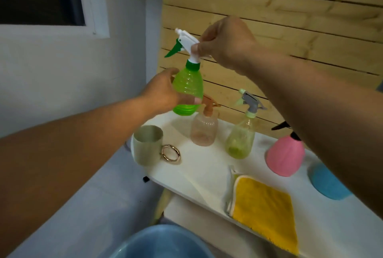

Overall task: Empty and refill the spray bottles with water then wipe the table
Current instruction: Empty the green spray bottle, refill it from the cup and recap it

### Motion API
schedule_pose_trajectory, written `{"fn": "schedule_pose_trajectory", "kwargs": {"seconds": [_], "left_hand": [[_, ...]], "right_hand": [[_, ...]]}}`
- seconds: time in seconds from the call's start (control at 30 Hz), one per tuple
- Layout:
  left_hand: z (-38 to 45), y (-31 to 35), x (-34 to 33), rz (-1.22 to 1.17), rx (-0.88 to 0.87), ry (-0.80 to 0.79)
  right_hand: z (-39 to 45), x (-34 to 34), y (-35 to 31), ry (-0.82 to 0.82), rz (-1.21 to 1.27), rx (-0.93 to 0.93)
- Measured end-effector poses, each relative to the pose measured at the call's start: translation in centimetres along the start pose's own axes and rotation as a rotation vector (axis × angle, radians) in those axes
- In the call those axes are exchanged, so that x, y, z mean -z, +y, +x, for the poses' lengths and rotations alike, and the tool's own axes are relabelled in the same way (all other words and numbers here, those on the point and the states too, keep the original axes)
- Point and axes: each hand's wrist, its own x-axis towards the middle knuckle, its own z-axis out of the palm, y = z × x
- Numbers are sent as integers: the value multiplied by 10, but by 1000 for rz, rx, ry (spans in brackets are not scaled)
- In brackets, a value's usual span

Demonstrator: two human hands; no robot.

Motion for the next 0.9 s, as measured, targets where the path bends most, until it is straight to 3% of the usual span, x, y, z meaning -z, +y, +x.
{"fn": "schedule_pose_trajectory", "kwargs": {"seconds": [0.17, 0.43, 0.9], "left_hand": [[37, -42, 10, 116, 163, -53], [75, -116, -11, 189, 244, -173], [89, -146, -26, 332, 243, -306]], "right_hand": [[39, -52, 14, -30, -37, -61], [65, -126, 50, -141, -152, -131], [75, -161, 78, -202, -281, -93]]}}
